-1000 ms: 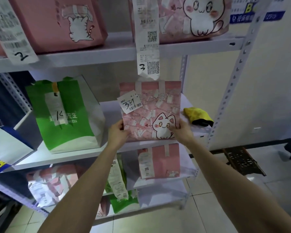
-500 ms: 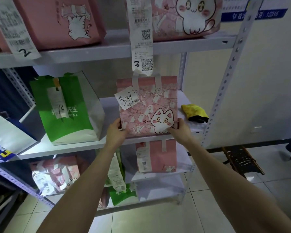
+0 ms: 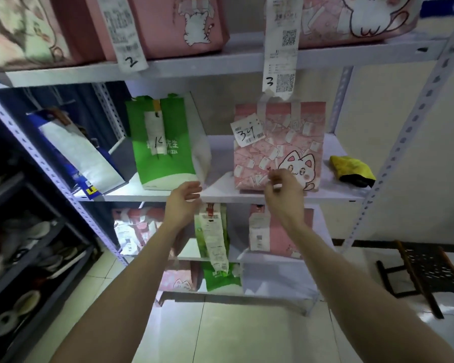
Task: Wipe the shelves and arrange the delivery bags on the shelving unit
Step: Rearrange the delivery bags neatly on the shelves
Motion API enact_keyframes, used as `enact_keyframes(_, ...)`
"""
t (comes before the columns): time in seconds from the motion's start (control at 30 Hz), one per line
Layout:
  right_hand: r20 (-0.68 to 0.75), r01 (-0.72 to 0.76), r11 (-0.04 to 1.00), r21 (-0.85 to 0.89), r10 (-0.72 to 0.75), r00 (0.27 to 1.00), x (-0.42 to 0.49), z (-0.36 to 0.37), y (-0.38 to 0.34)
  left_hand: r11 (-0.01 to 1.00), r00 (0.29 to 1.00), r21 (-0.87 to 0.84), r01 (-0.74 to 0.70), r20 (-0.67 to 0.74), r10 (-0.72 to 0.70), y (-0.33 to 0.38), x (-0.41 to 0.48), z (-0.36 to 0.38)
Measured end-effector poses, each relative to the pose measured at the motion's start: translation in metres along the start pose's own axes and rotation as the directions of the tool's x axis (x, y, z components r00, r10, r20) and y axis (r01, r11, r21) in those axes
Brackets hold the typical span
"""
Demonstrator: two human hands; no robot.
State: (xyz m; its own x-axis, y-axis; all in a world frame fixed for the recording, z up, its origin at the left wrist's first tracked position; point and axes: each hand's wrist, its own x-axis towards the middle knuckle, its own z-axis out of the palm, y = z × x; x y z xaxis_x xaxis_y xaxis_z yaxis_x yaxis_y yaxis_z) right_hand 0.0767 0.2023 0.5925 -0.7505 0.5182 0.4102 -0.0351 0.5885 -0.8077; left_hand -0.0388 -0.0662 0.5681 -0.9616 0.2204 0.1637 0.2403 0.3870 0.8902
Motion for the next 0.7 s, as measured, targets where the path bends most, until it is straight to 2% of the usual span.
enact_keyframes(0.07, 0.196, 0.035, 0.999, 0.01, -0.036, 0.98, -0.006, 0.028, -0.017, 0.999, 0.999, 0.014, 0.036, -0.026, -0.036, -0.008, -0.005, -0.028)
enact_keyframes(0.17, 0.457, 0.102, 0.994, -0.034, -0.075, 0.886, -0.015, 0.072, -0.039, 0.998, 0.996, 0.032, 0.062, -0.065, -0.059, -0.021, -0.012, -0.074)
enact_keyframes(0.27, 0.6, 0.126, 0.99, -0.058, -0.066, 0.798, -0.025, 0.114, -0.065, 0.994, 0.993, 0.079, 0.072, -0.097, -0.064, -0.036, -0.014, -0.121)
enact_keyframes(0.4, 0.653, 0.193, 0.981, -0.031, -0.126, 0.746, -0.033, 0.178, -0.107, 0.986, 0.979, 0.147, 0.08, -0.2, -0.049, -0.066, -0.005, -0.186)
enact_keyframes(0.57, 0.636, 0.265, 0.964, 0.01, -0.21, 0.743, -0.031, 0.279, -0.166, 0.971, 0.928, 0.214, 0.105, -0.372, -0.018, -0.112, 0.032, -0.271)
enact_keyframes(0.63, 0.617, 0.235, 0.972, 0.003, -0.187, 0.765, -0.026, 0.32, -0.188, 0.967, 0.92, 0.216, 0.135, -0.39, -0.041, -0.128, 0.052, -0.299)
enact_keyframes(0.7, 0.589, 0.131, 0.991, -0.018, -0.095, 0.802, -0.016, 0.357, -0.207, 0.962, 0.94, 0.221, 0.159, -0.331, -0.08, -0.14, 0.068, -0.319)
